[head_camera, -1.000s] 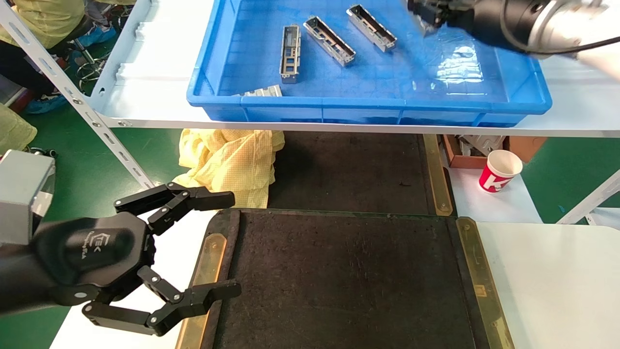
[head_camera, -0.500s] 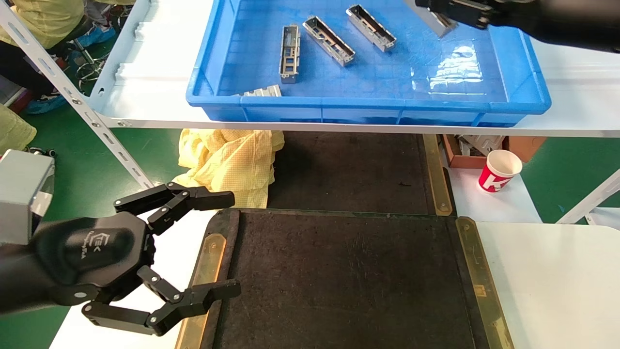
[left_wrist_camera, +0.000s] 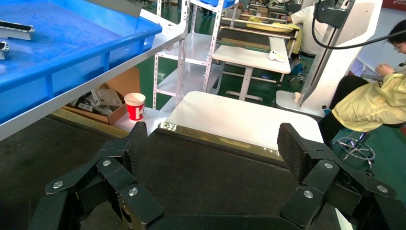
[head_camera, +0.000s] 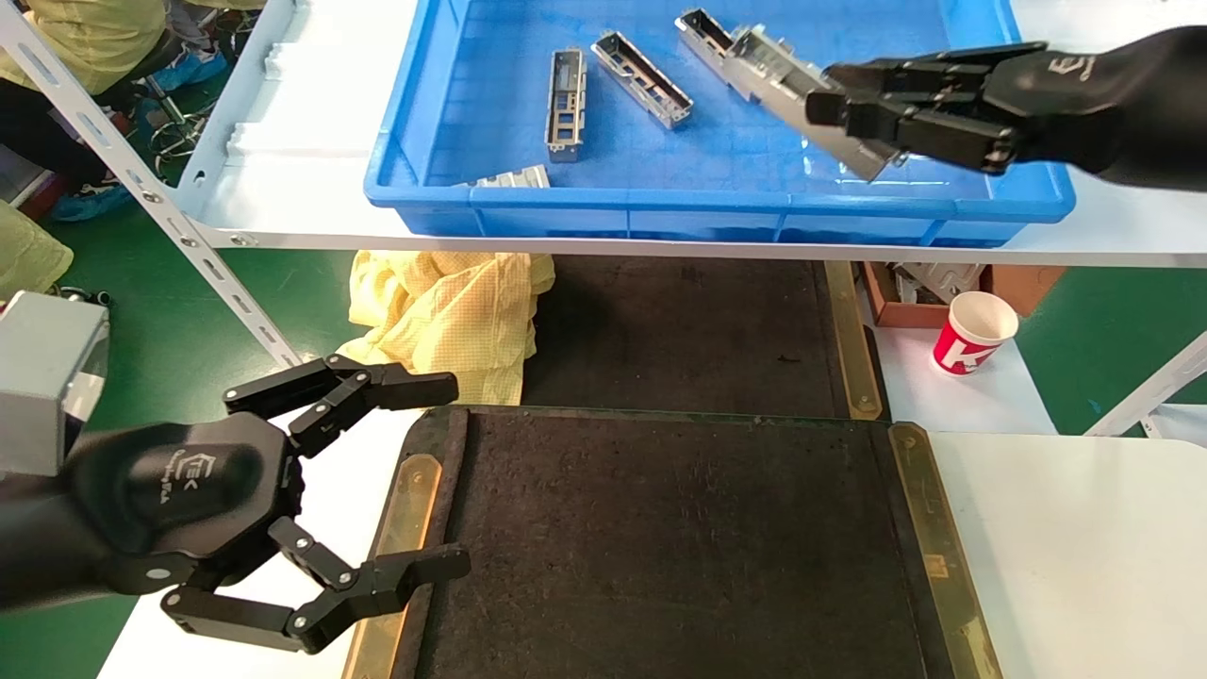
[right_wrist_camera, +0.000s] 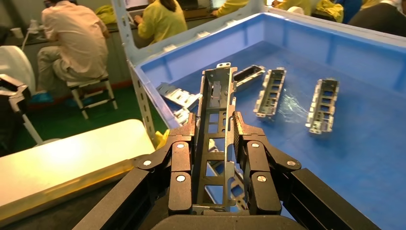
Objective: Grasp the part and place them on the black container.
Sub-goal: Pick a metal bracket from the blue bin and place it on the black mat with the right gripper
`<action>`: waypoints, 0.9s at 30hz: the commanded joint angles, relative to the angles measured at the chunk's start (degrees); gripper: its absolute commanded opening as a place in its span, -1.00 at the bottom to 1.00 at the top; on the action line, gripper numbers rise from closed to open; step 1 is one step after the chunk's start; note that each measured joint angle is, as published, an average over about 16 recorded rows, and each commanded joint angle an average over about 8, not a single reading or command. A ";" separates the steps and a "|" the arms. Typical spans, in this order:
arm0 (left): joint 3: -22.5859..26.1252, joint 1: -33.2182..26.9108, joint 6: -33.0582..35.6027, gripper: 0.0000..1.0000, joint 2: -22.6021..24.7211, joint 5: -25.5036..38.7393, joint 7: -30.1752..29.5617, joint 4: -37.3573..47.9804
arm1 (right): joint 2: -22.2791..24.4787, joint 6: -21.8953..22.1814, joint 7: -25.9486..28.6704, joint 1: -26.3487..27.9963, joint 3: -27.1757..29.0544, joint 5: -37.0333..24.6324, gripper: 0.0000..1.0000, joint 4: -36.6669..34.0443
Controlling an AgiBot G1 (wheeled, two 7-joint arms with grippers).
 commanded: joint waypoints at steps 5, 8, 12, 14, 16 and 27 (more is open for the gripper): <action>0.00 0.00 0.00 1.00 0.00 0.00 0.00 0.00 | 0.67 -0.72 1.16 -3.64 -2.33 2.26 -1.00 6.00; 0.00 0.00 0.00 1.00 0.00 0.00 0.00 0.00 | 0.88 -0.72 1.80 -5.98 -4.35 4.33 -1.00 10.32; 0.00 0.00 0.00 1.00 0.00 0.00 0.00 0.00 | 0.91 -0.62 2.62 -8.80 -7.62 7.36 -1.00 16.06; 0.00 0.00 0.00 1.00 0.00 0.00 0.00 0.00 | 0.85 -0.47 2.74 -9.84 -9.49 8.52 -1.00 18.58; 0.00 0.00 0.00 1.00 0.00 0.00 0.00 0.00 | 0.64 -0.27 2.45 -10.59 -11.32 9.26 -1.00 20.54; 0.00 0.00 0.00 1.00 0.00 0.00 0.00 0.00 | -4.99 1.25 -4.41 -13.67 -17.53 10.09 -1.00 18.87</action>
